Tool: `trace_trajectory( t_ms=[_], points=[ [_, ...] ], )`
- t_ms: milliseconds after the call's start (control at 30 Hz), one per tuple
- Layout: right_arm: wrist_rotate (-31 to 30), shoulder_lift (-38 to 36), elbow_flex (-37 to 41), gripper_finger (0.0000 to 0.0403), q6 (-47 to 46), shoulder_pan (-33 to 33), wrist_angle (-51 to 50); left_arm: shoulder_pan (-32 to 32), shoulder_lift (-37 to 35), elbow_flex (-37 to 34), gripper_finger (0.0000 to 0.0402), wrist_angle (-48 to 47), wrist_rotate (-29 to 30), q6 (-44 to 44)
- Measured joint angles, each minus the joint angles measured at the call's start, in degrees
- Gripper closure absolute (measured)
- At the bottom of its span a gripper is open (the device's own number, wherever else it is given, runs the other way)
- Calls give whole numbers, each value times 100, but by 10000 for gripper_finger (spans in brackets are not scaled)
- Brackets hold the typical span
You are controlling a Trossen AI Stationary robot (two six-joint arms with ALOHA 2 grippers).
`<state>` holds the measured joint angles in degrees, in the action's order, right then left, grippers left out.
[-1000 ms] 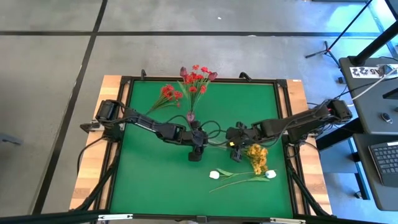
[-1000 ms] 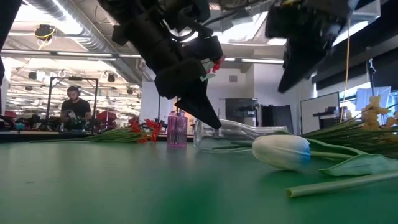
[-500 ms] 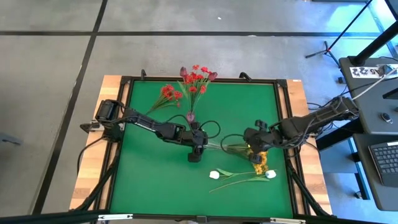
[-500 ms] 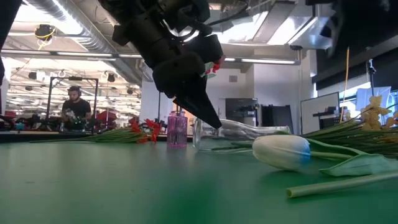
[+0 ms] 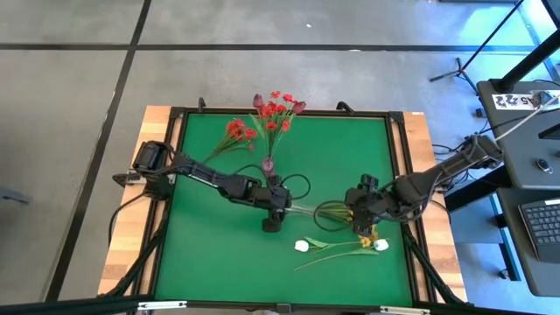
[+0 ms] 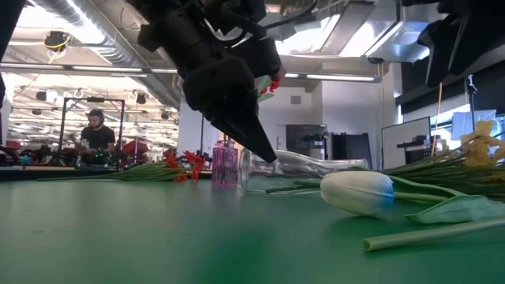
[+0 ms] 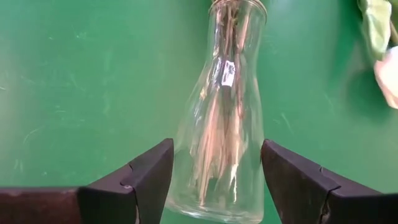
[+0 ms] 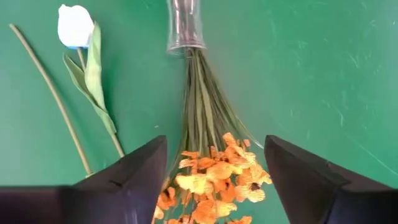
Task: Sort flowers into vase by color
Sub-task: Adjust the transparent vase
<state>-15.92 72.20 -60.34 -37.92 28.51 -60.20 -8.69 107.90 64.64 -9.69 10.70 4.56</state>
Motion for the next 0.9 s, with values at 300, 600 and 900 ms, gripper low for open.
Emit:
trace_trajectory(
  t_ms=[300, 600, 900],
  points=[
    [-16, 82, 2, 137, 67, -1, 106, -260, 26, 1031, 168, -1147, 514, -47],
    [-107, 81, 2, 138, 112, -2, 210, -245, 174, 1296, 168, -1155, 299, -278],
    [-149, 81, 2, 139, 222, -2, 384, -51, 789, 1306, 168, -929, 68, -372]
  ],
)
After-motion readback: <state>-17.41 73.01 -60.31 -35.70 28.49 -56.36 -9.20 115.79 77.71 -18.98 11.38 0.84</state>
